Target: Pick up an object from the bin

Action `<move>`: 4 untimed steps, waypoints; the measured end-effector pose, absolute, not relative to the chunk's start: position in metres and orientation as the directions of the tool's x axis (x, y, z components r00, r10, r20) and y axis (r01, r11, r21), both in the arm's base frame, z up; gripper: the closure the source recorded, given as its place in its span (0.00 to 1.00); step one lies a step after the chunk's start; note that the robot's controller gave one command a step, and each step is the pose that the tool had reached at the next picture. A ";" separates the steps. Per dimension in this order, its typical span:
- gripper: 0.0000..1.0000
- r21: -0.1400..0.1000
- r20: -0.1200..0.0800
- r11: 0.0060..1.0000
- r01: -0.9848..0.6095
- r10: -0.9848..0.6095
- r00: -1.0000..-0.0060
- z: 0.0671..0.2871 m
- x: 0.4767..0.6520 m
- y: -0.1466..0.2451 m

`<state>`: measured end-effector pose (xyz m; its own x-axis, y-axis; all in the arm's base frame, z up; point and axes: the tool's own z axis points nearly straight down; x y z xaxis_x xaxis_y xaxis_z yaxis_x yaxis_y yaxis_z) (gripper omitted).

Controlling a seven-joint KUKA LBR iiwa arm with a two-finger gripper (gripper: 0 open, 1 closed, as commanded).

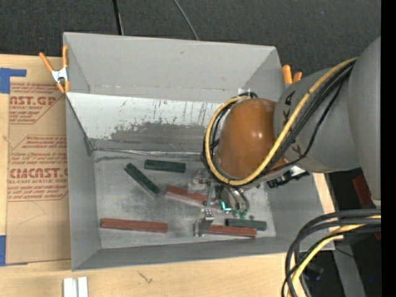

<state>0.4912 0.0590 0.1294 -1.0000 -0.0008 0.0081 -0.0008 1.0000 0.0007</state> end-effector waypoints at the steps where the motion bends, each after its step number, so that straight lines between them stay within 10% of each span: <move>1: 0.00 0.001 0.003 1.000 -0.001 -0.001 -1.000 0.132 0.492 0.059; 2: 0.00 0.000 0.001 0.998 -0.060 -0.060 -0.998 0.147 0.489 0.069; 3: 0.00 0.003 -0.007 0.998 0.056 0.056 -0.998 0.092 0.518 0.070; 4: 1.00 0.004 -0.004 0.996 0.094 0.094 -0.996 0.076 0.556 0.074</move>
Offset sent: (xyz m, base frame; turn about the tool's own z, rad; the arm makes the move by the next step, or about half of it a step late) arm -0.0055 0.0220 0.0332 -0.1204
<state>0.5561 0.0740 0.0763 -0.9956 0.0939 -0.0043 0.0939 0.9956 0.0040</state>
